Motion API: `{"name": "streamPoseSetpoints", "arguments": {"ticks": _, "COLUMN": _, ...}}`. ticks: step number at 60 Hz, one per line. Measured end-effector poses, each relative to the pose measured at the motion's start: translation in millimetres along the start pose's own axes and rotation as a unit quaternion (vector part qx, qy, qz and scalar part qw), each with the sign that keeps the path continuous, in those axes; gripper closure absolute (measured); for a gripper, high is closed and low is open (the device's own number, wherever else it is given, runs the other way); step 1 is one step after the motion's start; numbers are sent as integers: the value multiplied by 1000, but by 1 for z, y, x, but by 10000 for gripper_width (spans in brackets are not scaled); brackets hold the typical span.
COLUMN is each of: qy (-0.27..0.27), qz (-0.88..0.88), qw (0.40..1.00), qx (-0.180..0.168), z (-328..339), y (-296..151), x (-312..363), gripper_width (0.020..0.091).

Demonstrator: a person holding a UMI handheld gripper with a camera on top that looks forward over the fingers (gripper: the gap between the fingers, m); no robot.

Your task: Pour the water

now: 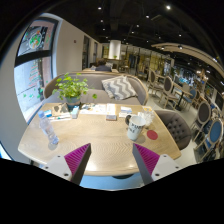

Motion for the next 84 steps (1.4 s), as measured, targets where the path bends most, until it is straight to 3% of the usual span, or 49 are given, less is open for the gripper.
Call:
{"name": "streamPoseSetpoints", "arguments": {"ticks": 22, "qy": 14, "qz": 19, "qw": 1000, "qx": 14, "z": -10, "y": 18, "x": 47, "gripper_width": 244}}
{"name": "streamPoseSetpoints", "arguments": {"ticks": 41, "qy": -61, "qz": 18, "qw": 997, "qx": 47, "z": -41, "y": 67, "x": 204, "gripper_width": 242}}
{"name": "streamPoseSetpoints", "arguments": {"ticks": 54, "qy": -108, "qz": 8, "qw": 994, "qx": 10, "z": -90, "y": 41, "x": 305, "gripper_width": 244}}
{"name": "streamPoseSetpoints", "arguments": {"ticks": 69, "qy": -102, "qz": 20, "qw": 994, "qx": -47, "z": -164, "y": -8, "x": 342, "gripper_width": 246}}
{"name": "streamPoseSetpoints", "arguments": {"ticks": 75, "qy": -98, "qz": 11, "qw": 993, "qx": -60, "z": -194, "y": -16, "x": 347, "gripper_width": 288}}
{"name": "streamPoseSetpoints", "arguments": {"ticks": 84, "qy": -104, "qz": 15, "qw": 991, "qx": -85, "z": -212, "y": -24, "x": 358, "gripper_width": 496}}
Point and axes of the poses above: the point between the fingertips, and its own axes, seen from behind it with the camera up: x to the left, y down, z backward, against the way the camera looks, the point moved 1 cm from there along z, backward, against the way the camera looks, and after that the axes turned 10 degrees about x, right-handed, at the moved point
